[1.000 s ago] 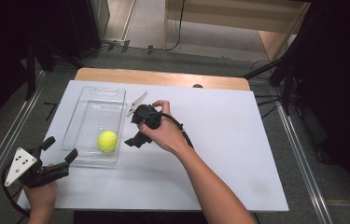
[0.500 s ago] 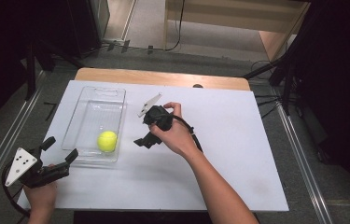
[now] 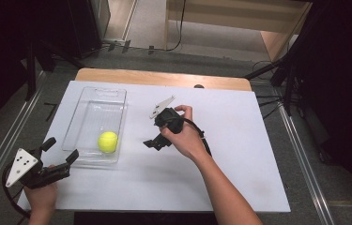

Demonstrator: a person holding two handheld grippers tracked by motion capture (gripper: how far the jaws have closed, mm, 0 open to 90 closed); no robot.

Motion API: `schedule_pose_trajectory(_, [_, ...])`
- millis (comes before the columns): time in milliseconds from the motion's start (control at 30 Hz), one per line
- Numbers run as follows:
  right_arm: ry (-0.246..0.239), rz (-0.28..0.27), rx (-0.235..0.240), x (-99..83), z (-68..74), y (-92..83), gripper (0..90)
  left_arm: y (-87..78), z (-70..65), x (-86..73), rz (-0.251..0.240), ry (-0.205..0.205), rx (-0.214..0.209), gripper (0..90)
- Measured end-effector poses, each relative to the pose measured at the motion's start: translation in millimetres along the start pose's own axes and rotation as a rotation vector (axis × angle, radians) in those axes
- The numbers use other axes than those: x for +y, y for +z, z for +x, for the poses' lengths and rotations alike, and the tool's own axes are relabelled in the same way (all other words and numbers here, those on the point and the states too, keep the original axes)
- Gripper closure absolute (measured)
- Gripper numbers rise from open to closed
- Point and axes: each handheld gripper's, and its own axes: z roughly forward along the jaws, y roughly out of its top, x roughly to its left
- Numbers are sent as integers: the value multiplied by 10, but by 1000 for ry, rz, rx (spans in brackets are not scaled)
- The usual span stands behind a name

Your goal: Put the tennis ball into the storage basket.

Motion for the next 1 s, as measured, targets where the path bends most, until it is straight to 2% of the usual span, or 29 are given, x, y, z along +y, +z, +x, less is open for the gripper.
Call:
schedule_pose_trajectory(367, [16, -14, -23, -169, -33, -107, 0, 0, -2, 0, 2, 2, -1, 110])
schedule_pose_trajectory(1000, [92, -48, -52, -536, -79, -300, 0, 0, -6, 0, 5, 2, 1, 111])
